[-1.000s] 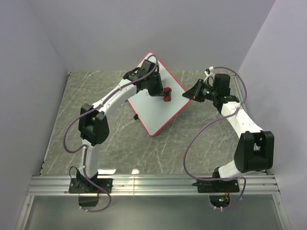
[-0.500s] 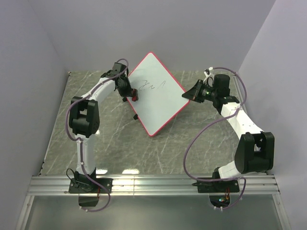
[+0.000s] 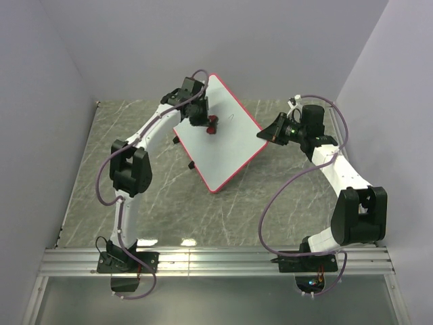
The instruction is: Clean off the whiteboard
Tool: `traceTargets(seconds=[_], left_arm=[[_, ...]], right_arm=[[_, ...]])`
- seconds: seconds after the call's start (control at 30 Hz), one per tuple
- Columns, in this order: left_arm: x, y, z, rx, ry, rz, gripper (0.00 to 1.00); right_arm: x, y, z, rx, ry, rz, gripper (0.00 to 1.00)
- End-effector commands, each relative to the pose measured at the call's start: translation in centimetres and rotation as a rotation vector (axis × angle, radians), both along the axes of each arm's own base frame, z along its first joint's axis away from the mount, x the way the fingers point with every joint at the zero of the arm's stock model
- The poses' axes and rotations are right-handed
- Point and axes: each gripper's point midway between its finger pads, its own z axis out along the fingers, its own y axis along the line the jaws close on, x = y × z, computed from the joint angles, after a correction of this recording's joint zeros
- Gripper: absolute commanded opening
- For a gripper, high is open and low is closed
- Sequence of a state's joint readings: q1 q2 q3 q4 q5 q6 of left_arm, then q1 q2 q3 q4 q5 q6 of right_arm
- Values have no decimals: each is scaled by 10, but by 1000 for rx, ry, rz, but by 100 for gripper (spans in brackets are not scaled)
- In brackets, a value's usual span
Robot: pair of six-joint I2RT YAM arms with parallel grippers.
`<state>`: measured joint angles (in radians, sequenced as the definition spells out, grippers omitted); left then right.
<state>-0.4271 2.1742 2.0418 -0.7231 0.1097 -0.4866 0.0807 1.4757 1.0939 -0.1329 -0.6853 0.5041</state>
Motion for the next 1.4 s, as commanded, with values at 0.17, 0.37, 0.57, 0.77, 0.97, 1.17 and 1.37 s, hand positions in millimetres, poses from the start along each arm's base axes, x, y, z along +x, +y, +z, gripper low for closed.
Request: traceTargets(seconds=[0.17,0.37,0.57,0.77,0.97,1.17,1.37], left_arm=[[7,-49,-13,-107,20,-143,0],[22,37,-88,-28,170,45,0],[23,107,-134,21,270,175,0],[25,78,-99,-6,192,74,0],[14,-8,-23,-42,21,-118,0],[-14,-88,21,-162,-51,-292,0],[-34,-120,26,-224,-44,-394,0]], right_arm=[[-10,-3,-22,-67,98,-31,0],[-14,-4,-24,-84,103,-29,0],[-16,-4,-29,-80,112,-31,0],[-14,-4,-30,-83,113,-31,0],[-11,0,-32,-79,122,-20,0],[-13,4,-34,-93,127,-7,0],[-16,2,-37,-105,133,-3,0]])
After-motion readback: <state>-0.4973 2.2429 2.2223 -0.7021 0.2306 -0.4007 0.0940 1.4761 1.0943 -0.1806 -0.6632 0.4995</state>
